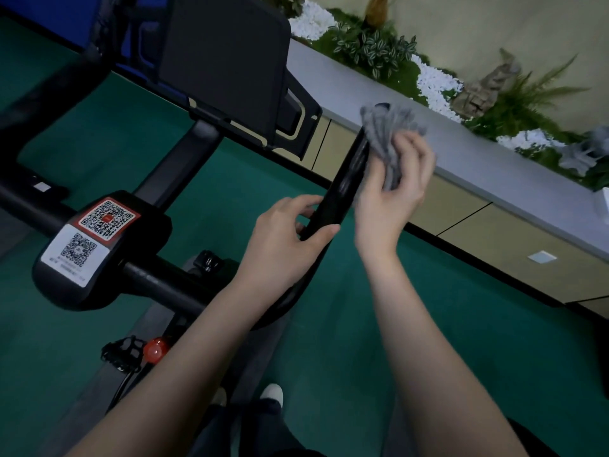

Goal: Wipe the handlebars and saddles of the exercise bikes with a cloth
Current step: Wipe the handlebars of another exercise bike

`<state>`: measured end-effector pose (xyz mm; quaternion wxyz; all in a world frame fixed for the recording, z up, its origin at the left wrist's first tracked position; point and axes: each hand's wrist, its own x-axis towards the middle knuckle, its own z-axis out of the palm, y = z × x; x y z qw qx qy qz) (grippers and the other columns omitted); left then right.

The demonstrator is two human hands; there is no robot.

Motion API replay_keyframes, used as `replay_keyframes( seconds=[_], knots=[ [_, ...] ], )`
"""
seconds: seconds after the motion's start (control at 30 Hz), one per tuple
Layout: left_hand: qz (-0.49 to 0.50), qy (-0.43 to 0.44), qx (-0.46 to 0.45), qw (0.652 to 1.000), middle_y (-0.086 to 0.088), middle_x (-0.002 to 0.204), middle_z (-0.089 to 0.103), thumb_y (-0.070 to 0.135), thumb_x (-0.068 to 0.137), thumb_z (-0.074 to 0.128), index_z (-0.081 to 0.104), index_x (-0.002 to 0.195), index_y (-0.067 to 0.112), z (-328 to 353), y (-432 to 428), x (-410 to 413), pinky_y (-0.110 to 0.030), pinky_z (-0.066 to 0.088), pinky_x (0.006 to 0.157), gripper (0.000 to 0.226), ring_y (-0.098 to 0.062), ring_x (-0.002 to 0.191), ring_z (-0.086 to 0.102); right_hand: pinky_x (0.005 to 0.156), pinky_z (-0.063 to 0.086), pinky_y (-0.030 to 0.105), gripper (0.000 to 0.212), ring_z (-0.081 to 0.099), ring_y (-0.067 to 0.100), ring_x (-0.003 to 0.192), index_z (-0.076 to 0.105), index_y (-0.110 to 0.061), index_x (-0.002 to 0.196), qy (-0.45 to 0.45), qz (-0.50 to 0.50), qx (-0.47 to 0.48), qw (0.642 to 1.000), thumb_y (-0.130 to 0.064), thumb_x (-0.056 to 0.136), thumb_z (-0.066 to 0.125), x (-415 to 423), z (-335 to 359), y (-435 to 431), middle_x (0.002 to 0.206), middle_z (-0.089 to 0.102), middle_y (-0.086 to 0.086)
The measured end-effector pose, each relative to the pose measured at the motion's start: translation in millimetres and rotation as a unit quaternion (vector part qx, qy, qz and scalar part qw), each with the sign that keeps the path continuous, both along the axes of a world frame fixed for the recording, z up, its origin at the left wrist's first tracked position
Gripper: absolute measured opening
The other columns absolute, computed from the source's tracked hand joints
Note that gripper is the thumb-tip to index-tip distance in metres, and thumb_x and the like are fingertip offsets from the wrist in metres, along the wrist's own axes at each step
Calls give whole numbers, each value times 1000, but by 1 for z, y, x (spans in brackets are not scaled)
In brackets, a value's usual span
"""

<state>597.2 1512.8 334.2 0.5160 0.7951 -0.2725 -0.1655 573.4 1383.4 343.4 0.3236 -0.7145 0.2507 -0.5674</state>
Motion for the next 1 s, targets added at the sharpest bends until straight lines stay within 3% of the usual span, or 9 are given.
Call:
replay_keyframes(
  seconds=[0.07,0.23,0.37,0.47,0.53,0.67,0.8,0.87,1.0],
  knots=[
    [0,-3,-2,1000,11,101,60,33,81,71,63,120,28,0,-1,0,-9,43,69,40,2,79,53,99,45,34,24,52,24,108,63,8,105,12,1,20,1000,12,83,56,-9,-12,10,109,53,20],
    [-2,0,-1,1000,12,103,61,35,82,71,63,121,30,-1,1,0,-19,48,74,40,-1,84,55,94,45,20,25,56,14,103,54,8,115,-22,-1,164,986,4,91,52,-5,-4,4,112,58,17],
    [-1,0,-3,1000,13,101,61,36,81,71,63,119,31,-3,0,1,-14,43,69,40,-1,82,55,98,47,40,24,59,27,106,54,5,118,-34,29,257,965,-6,97,49,-14,-17,23,112,62,19],
    [-2,1,-3,1000,15,101,62,38,79,70,63,118,33,-4,0,2,-12,41,69,40,0,82,55,86,49,33,18,60,12,89,58,0,111,-42,64,319,945,-5,97,47,-30,-35,39,96,64,4],
    [-3,2,-1,1000,15,101,62,40,79,69,63,118,35,-4,0,2,-10,42,69,40,1,83,56,87,49,36,20,60,14,91,58,1,113,-73,103,394,910,-4,98,46,-30,-37,38,97,64,6],
    [-3,3,-1,1000,16,101,62,39,80,70,63,118,36,-3,0,2,-9,41,67,39,1,82,56,93,49,35,23,62,21,95,57,-1,116,-138,194,553,799,-3,99,41,-20,-29,17,102,66,11],
    [-3,14,-7,1000,16,103,62,36,80,72,63,117,36,-4,0,2,-6,41,69,39,3,83,56,101,46,40,25,60,29,112,60,-6,115,-119,243,603,750,-7,99,41,-32,-36,29,116,65,16],
    [-3,18,-11,1000,15,104,63,34,80,72,63,116,35,-4,0,2,-7,42,70,37,2,83,56,102,45,41,27,59,30,114,60,-5,117,-113,253,611,742,-6,99,40,-35,-38,31,118,64,17],
    [-1,15,-12,1000,16,103,62,33,80,72,63,117,36,-4,-1,3,-3,39,67,38,3,81,55,102,45,44,30,59,31,110,55,-1,122,-110,239,586,766,-1,99,37,-29,-35,23,115,63,18]
  ],
)
